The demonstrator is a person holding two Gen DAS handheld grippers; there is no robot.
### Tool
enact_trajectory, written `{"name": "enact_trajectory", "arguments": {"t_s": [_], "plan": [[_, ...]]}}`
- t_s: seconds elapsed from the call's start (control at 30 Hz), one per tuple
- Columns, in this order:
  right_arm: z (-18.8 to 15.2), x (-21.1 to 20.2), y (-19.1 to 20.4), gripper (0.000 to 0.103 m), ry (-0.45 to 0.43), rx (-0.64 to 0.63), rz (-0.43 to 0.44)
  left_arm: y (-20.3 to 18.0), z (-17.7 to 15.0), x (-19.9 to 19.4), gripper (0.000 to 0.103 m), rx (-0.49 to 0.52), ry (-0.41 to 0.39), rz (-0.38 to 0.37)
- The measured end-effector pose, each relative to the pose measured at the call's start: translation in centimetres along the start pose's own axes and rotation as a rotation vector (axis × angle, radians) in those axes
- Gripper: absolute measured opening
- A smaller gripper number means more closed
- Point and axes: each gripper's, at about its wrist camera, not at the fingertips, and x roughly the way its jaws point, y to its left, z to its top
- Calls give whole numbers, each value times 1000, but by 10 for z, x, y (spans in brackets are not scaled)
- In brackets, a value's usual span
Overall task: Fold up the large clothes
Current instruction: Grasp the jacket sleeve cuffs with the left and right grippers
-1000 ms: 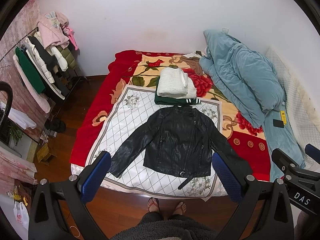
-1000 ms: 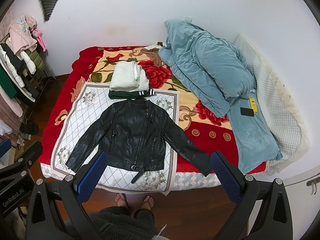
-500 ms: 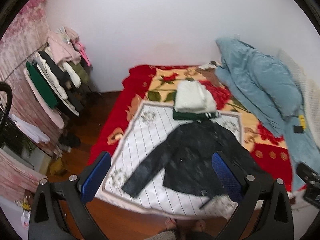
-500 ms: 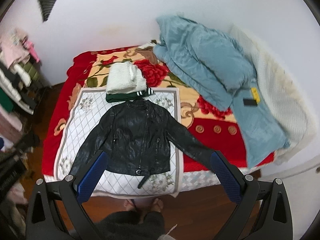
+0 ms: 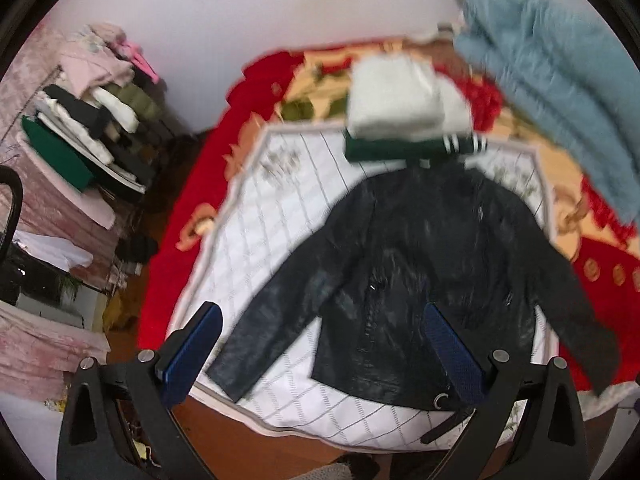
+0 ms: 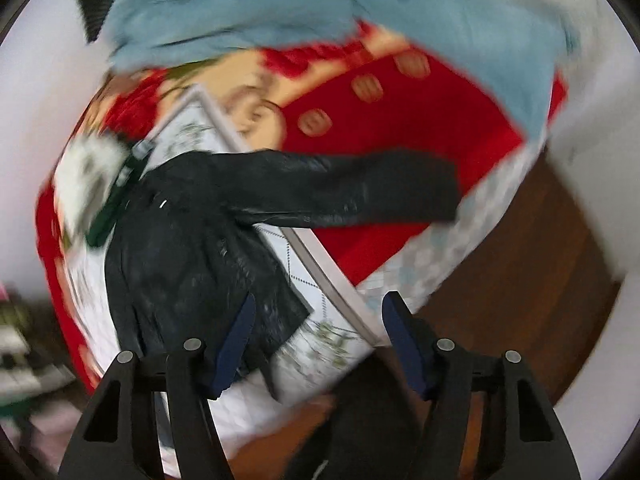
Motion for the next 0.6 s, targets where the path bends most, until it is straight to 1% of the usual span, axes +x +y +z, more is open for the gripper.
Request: {"name": "enact_trajectory", "arguments": {"t_s": [0.03, 0.07, 0.13, 0.23, 0.27, 0.3, 0.33, 0.4, 0.43, 0.47, 0.53, 0.57, 0.6], "plan": [[9, 35, -21, 68, 31, 75, 45, -10, 0, 13, 103, 8, 14, 11], [11, 56, -30, 68, 53, 125, 72, -23, -1, 30, 103, 15, 31, 16], [19, 114, -58, 68, 99, 259, 150, -46, -5, 65, 103, 23, 72, 17], [27, 194, -92, 67, 123, 413, 233, -85, -17, 120, 103, 39, 146, 13], [31, 212, -97, 62, 113, 446, 263, -96, -20, 134, 103, 49, 154, 17], [34, 232, -106, 49, 95, 481, 291, -110, -24, 149, 103, 65, 160, 20], [37, 252, -118, 44, 74, 525, 310, -124, -28, 165, 103, 85, 174, 16], [41, 270, -133, 44, 25, 588, 336, -148, -34, 189, 103, 115, 195, 4], [43, 278, -143, 44, -15, 636, 372, -161, -36, 199, 103, 124, 202, -10], [46, 280, -146, 44, -38, 655, 394, -170, -37, 206, 103, 131, 205, -19], [49, 276, -154, 44, -128, 679, 408, -187, -34, 215, 103, 145, 206, -46], [50, 273, -153, 47, -156, 679, 440, -192, -33, 215, 103, 153, 199, -62], [51, 270, -151, 55, -178, 663, 464, -199, -32, 216, 103, 167, 187, -72]]}}
